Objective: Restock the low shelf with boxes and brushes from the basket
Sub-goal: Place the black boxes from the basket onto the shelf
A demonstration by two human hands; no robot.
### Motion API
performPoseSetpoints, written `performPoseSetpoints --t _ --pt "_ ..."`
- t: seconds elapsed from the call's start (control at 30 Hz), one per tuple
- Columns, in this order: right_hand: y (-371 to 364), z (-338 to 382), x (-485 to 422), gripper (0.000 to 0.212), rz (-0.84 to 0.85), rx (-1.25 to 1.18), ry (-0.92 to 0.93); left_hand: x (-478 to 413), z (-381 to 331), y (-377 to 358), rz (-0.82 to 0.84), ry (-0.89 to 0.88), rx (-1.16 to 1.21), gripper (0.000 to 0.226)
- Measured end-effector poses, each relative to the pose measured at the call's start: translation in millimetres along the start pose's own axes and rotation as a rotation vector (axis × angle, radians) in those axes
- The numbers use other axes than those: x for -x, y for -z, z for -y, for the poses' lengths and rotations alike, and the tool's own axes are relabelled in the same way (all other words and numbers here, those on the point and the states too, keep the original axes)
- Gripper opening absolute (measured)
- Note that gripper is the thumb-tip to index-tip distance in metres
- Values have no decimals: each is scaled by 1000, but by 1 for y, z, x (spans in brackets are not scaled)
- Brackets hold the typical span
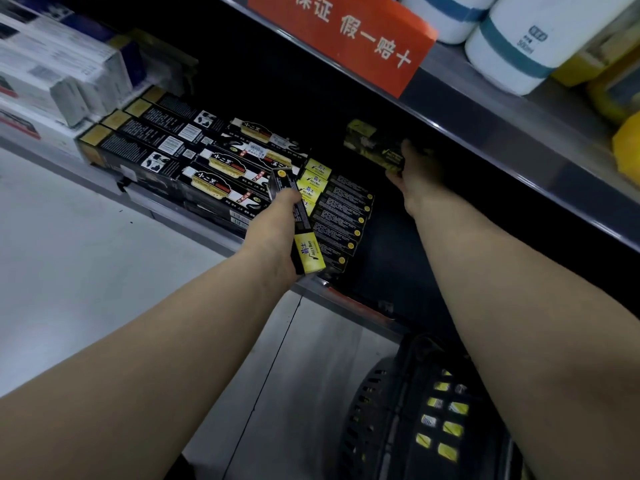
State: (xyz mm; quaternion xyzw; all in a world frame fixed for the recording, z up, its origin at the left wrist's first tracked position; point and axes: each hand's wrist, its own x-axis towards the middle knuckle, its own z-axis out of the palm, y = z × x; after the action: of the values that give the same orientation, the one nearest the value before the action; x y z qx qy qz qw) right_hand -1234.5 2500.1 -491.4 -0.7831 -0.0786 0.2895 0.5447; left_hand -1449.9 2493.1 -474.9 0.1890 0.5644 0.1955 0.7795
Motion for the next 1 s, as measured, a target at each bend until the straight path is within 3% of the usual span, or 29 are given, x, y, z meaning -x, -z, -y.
performPoseSetpoints --t 0.13,0.37,0.7,0.77,0.87,0.93,1.0 --pt "-7 -20 -11 42 9 251 -8 -4 1 -3 -15 -23 -38 23" --pt "-19 -33 -11 34 267 742 93 -11 7 -7 -24 -75 -92 30" --pt "-31 -13 7 59 320 1314 153 -9 3 -6 -52 -105 -44 22" --pt "-33 3 24 59 436 1180 215 -10 2 -3 -53 -106 -64 33" --pt "-27 26 64 69 751 960 325 -7 0 0 9 -107 -112 34" --pt "-20 35 85 84 883 1104 470 -3 -6 4 91 -113 -178 26" --pt "-11 35 100 74 862 1294 698 2 -13 8 196 -162 -274 21"
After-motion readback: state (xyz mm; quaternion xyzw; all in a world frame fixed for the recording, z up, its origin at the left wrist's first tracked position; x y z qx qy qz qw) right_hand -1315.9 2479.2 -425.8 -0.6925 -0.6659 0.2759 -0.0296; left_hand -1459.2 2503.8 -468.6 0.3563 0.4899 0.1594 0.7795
